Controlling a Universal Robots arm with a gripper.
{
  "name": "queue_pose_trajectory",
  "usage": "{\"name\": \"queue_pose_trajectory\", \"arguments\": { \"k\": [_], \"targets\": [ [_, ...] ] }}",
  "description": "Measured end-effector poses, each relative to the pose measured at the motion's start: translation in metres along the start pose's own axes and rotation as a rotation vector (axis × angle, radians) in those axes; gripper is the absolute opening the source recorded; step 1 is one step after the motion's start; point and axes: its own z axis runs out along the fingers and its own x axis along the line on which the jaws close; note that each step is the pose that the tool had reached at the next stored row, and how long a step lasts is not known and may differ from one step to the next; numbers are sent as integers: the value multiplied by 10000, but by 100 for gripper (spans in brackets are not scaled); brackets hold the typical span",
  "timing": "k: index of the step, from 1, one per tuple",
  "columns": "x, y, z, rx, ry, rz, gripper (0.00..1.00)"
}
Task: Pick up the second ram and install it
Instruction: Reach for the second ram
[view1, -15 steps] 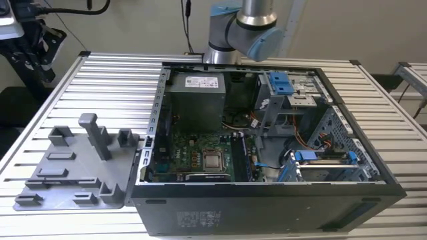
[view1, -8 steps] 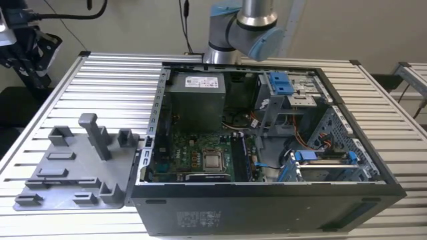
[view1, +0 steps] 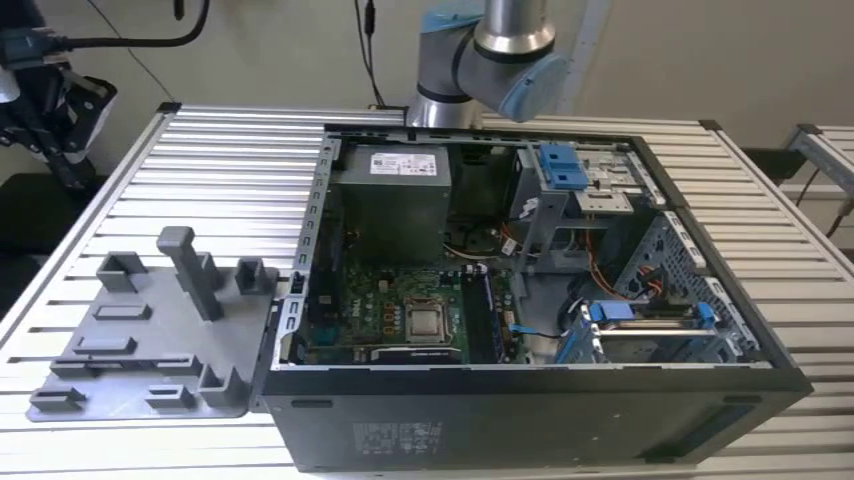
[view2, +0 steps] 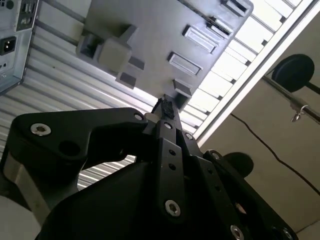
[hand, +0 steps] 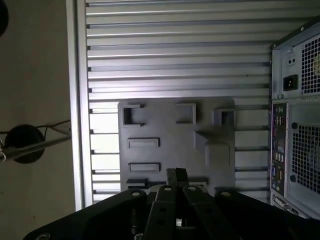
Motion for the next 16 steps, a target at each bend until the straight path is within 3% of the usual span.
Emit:
{"name": "queue_pose_trajectory", "arguments": {
  "k": [16],
  "targets": [
    [-15,-367,-4,-1,0,1,11]
  ]
}}
